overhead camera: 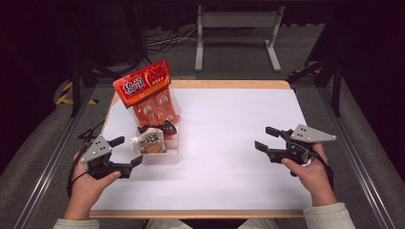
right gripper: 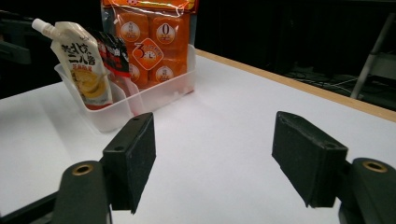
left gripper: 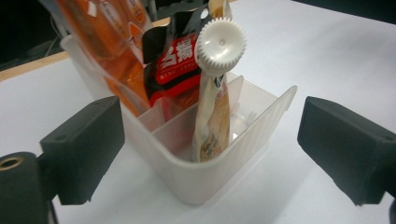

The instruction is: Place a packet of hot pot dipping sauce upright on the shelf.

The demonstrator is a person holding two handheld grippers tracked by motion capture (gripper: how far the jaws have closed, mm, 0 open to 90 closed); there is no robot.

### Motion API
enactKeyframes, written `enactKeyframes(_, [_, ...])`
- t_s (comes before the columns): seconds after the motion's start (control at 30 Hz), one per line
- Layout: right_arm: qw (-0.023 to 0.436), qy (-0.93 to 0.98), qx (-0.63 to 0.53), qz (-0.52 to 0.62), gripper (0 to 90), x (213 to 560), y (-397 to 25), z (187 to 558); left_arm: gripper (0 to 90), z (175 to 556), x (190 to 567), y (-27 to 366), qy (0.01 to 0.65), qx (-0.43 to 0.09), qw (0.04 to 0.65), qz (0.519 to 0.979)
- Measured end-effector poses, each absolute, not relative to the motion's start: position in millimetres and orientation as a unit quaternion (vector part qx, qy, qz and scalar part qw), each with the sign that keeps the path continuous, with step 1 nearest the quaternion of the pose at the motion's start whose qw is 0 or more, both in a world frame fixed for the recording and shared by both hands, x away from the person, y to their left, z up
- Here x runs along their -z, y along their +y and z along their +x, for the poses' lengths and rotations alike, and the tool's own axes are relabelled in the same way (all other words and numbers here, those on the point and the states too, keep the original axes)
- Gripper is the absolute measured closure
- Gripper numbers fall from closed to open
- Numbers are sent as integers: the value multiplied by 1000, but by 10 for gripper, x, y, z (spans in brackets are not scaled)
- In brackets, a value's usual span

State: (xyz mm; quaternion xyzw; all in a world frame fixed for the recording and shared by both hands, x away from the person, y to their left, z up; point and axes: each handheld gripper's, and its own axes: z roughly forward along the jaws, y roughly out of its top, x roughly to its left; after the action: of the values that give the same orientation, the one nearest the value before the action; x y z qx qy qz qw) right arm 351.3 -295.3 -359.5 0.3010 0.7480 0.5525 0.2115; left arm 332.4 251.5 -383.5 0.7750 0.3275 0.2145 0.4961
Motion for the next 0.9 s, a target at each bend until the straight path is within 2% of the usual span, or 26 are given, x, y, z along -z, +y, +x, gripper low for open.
enactKeyframes(0.13, [221,743,-547,316,298,3661,-3068,3469,75,3278,3880,2634,343,-210,514,758])
enactKeyframes(0.63, [232,732,-535,353,294,3968,-3381,3339,71,3239,4266,2814,384,-195,511,744])
enactKeyframes(0.9, [231,726,-534,367,290,4105,-3413,3310,81,3294,4418,2830,382,-195,520,738])
